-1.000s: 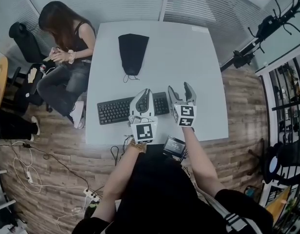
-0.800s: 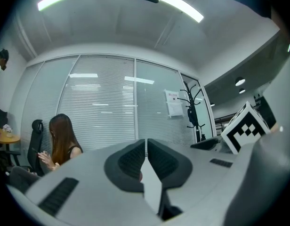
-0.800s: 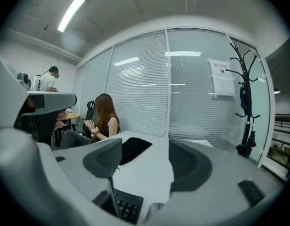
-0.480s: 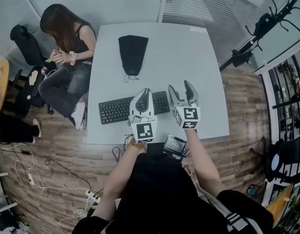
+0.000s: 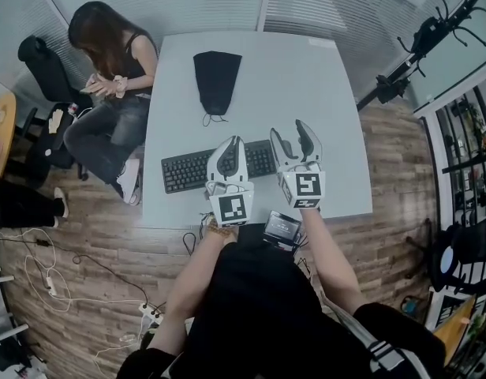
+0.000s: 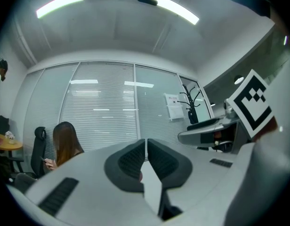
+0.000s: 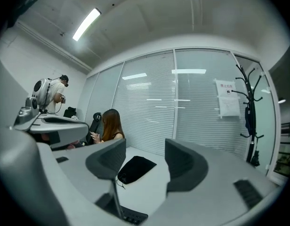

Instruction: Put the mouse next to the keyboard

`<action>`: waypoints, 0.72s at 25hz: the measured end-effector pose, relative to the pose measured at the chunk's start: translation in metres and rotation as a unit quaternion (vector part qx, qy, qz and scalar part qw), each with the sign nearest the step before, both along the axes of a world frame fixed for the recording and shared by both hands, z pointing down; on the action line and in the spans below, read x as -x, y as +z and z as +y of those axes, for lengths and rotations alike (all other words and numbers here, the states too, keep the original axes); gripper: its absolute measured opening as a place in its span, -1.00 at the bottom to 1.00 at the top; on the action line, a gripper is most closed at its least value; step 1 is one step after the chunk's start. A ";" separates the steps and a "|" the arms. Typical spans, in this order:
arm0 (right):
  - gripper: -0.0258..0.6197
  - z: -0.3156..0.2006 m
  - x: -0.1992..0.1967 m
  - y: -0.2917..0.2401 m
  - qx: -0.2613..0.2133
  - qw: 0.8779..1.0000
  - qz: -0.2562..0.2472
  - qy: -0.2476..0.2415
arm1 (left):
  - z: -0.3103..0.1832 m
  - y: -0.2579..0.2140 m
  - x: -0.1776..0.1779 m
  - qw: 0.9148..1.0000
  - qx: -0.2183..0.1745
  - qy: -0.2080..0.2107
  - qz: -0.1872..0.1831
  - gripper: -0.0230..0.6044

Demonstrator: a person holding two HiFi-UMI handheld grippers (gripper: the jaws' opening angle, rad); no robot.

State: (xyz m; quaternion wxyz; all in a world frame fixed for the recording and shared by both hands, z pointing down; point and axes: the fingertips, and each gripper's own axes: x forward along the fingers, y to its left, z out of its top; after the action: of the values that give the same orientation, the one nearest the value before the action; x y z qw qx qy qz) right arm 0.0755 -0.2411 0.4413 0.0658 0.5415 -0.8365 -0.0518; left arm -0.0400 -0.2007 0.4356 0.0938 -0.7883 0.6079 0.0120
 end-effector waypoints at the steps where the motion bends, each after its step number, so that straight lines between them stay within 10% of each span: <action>1: -0.13 0.003 0.002 -0.004 -0.004 1.000 -0.002 0.000 | 0.002 -0.003 0.001 1.000 -0.009 -0.001 -0.003 -0.85; 18: -0.63 0.051 0.030 -0.011 -0.018 1.000 0.004 -0.017 | 0.020 -0.018 0.001 1.000 -0.006 0.005 0.022 -0.85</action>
State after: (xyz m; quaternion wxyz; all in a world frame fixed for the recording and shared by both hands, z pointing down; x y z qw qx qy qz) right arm 0.0453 -0.1903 0.4306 0.0582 0.5283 -0.8442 -0.0700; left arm -0.0410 -0.1809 0.4180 0.0853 -0.7901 0.6060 0.0338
